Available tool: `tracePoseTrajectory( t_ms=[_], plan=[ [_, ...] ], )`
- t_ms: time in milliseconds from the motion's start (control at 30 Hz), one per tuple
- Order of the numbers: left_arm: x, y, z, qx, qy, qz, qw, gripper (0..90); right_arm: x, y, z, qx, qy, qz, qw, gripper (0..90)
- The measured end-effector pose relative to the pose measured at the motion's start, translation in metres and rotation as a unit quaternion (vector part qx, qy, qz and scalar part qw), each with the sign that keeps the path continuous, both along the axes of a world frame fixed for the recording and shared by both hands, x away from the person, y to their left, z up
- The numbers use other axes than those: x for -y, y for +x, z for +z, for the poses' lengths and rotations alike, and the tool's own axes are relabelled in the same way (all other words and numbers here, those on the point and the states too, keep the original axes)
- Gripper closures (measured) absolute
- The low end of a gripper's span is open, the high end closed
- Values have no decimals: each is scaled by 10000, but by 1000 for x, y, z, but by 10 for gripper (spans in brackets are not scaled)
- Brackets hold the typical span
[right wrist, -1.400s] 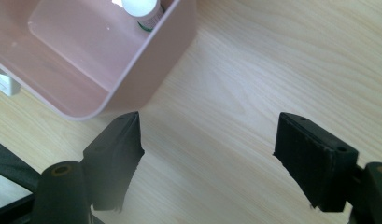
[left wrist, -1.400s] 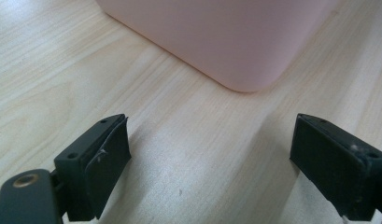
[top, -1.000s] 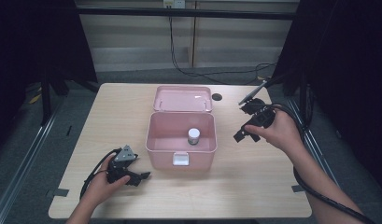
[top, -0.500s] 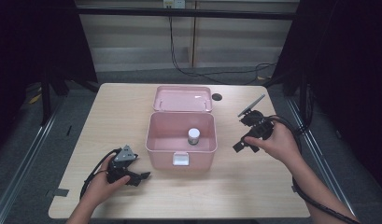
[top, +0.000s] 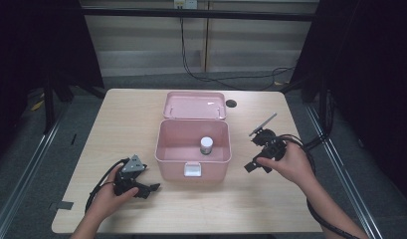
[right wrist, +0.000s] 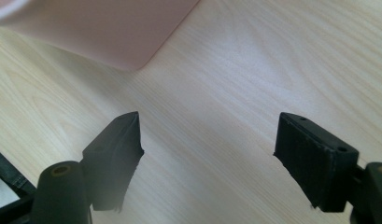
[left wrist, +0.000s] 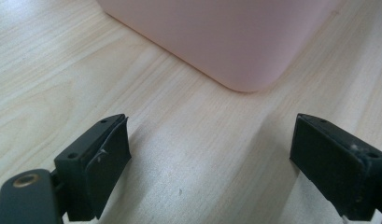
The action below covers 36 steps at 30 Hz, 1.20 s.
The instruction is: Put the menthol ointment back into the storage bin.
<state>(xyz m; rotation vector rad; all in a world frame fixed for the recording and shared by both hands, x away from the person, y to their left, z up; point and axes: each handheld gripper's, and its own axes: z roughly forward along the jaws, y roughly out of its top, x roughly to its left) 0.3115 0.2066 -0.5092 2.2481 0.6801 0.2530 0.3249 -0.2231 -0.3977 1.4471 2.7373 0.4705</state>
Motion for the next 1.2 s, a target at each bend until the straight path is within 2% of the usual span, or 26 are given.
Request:
tracePoseTrajectory(
  t_ms=[133, 400, 500, 900, 1200],
  plan=[
    [0, 0, 0, 3, 2, 7, 10000, 114, -1, -4, -8, 41, -24, 28, 10000, 227],
    [0, 0, 0, 3, 1, 8, 10000, 114, 5, -11, -20, 88, 202, 17, 9998, 226],
    [0, 0, 0, 2, 0, 7, 10000, 114, 8, -14, -24, 194, 244, 28, 9995, 224],
    [0, 0, 0, 2, 0, 11, 10000, 114, 23, -24, -41, 237, 477, 21, 9986, 216],
    [0, 0, 0, 2, 0, 10, 10000, 114, 22, -27, -50, 442, 561, 230, 9972, 212]
  ],
)
